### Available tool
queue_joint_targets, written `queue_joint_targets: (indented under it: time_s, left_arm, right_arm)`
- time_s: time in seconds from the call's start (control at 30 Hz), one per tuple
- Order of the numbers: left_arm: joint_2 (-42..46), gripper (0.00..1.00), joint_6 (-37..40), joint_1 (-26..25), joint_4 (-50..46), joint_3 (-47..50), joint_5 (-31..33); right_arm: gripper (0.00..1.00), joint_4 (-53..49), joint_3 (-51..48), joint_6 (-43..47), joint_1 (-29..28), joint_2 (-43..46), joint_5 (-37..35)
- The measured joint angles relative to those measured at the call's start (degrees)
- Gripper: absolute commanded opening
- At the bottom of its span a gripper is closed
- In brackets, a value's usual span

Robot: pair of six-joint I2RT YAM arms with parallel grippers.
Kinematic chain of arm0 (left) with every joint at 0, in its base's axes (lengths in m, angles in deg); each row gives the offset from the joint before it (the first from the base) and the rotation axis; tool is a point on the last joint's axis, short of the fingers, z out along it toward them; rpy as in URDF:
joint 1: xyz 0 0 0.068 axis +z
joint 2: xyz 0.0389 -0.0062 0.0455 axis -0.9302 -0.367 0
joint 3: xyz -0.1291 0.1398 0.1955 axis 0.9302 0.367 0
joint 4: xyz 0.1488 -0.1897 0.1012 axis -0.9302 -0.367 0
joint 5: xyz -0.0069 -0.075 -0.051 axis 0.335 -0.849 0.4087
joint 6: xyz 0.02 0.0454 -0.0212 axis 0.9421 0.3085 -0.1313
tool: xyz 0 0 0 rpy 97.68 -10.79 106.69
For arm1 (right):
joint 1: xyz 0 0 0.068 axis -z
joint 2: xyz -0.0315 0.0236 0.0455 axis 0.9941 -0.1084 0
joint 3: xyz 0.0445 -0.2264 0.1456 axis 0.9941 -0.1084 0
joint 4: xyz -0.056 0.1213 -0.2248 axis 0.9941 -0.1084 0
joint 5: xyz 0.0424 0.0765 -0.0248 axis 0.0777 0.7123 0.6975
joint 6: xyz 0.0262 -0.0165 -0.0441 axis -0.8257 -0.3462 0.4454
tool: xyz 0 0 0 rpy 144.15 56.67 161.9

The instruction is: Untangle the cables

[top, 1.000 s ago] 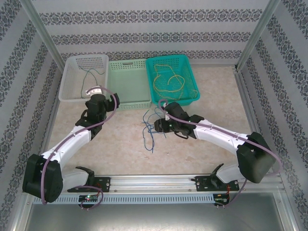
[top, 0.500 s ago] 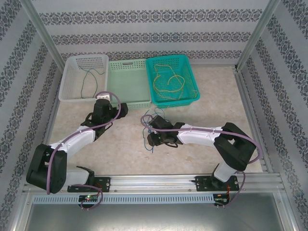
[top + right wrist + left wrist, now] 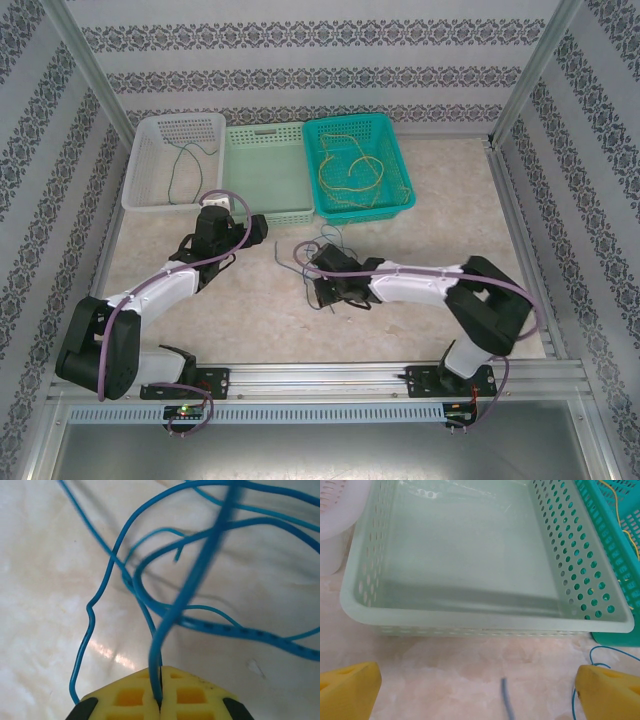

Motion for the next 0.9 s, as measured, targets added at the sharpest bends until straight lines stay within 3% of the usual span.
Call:
queue_joint_targets:
  time_s: [0.33,0.6,0.9]
  left_arm:
    - [-1.16,1.00,1.11,-3.78,0.00,-3.43,-1.42]
    - [-0.72,1.00,1.68,-6.97,0.92,-5.73,-2.32]
    - [5.86,1.00,1.70,-7.10,0.96,-3.63,-0.44]
  right_arm:
    - [0.00,-4.90,-0.63,7.52,1.40,22.08,4.83]
    - [0.00,-12.63,0.28,11.61,2.05,21.55,4.17]
    - [0.00,-13.81,0.28,12.41,2.05,21.22,-1.57]
